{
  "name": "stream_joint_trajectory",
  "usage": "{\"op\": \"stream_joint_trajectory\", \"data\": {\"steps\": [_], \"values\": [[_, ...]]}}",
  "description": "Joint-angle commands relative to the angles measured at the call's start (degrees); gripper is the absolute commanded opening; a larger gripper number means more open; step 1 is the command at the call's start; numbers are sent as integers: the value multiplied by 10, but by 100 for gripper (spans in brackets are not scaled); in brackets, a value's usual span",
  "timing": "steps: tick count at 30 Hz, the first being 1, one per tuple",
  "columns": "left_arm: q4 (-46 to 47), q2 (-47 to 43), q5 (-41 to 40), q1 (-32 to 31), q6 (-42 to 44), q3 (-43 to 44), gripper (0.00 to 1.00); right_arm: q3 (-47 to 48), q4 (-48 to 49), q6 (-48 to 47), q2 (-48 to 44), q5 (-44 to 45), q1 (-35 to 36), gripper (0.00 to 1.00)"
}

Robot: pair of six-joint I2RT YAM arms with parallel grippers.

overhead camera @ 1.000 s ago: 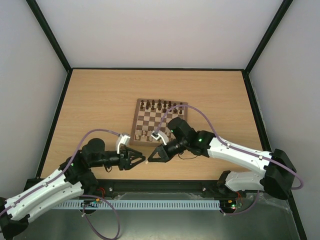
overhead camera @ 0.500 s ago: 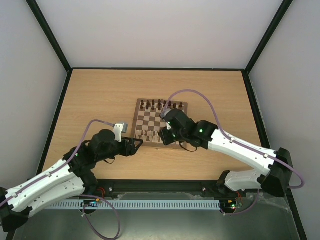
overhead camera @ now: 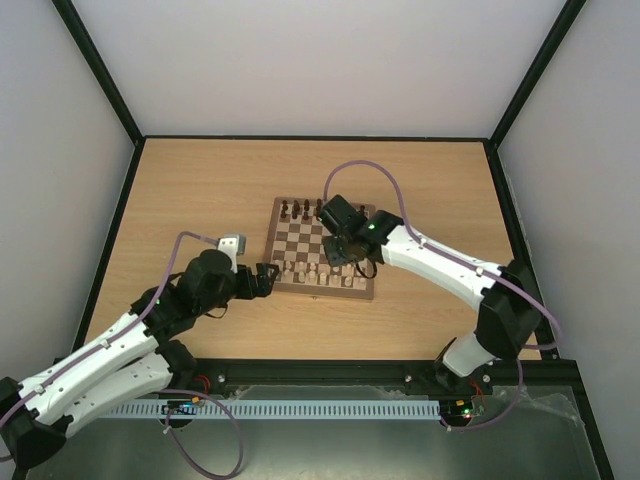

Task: Set up the chess pieces on the board
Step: Place the chess piece on the chessboard.

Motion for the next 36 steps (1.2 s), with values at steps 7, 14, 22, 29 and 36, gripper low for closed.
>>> {"op": "stream_joint_trajectory", "data": {"steps": [7,14,22,29,36], "values": [[5,-2,37,63,25,12,99,75,-43,-39,100,-43,-3,1],[21,-18,68,91,26,-3,99,108,-63,-50,156,-68,-4,1],[24,-13,87,102,34,-3,99,92,-53,-53,175,-66,-4,1],[25,-13,91,104,34,-5,99,76,-41,-57,188,-71,-7,1],[27,-12,93,104,36,-5,99,66,-31,-61,197,-80,-12,1]]}}
